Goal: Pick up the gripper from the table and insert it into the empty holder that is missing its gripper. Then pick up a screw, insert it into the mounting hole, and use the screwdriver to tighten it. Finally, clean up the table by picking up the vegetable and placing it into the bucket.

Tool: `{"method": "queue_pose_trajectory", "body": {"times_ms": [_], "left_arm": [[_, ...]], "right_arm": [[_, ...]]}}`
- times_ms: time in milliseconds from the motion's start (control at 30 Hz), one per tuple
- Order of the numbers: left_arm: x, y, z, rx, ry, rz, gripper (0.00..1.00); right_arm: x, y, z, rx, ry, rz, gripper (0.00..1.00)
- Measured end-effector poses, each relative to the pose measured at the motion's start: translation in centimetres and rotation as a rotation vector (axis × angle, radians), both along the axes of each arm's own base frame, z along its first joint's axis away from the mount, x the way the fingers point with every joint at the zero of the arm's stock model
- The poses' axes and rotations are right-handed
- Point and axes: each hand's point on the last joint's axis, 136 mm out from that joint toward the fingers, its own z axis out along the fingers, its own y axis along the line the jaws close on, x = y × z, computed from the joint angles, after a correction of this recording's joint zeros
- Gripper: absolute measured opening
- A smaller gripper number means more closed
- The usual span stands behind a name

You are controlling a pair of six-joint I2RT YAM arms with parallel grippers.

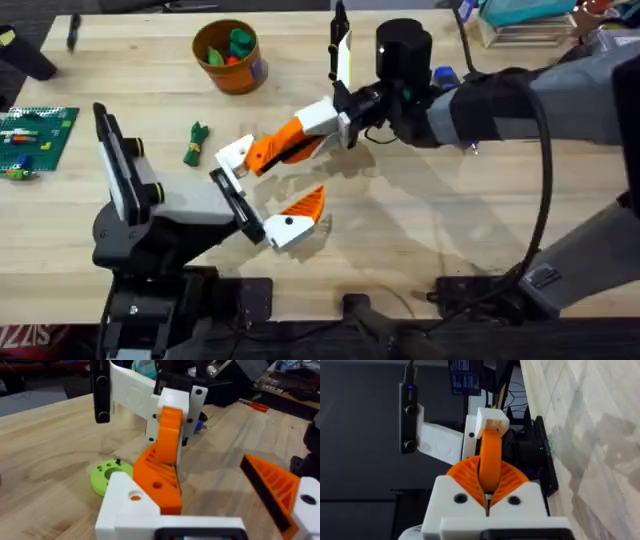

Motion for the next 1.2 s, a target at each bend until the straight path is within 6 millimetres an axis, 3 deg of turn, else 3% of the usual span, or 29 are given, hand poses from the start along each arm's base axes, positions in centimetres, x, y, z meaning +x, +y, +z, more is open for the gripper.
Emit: {"method": "queue_pose_trajectory", "body": {"times_ms": [700,1200], "left_arm": [[0.2,0.2,0.0,-0.01,0.017,0.015,0.985],[0.5,0.4,-0.1,-0.013,0.026,0.033,0.986]], "right_arm": [[0.1,2.6,-0.6,-0.022,-0.04,-0.079,0.006],[0.2,2.9,-0.7,-0.021,-0.066,-0.1,0.006]]}}
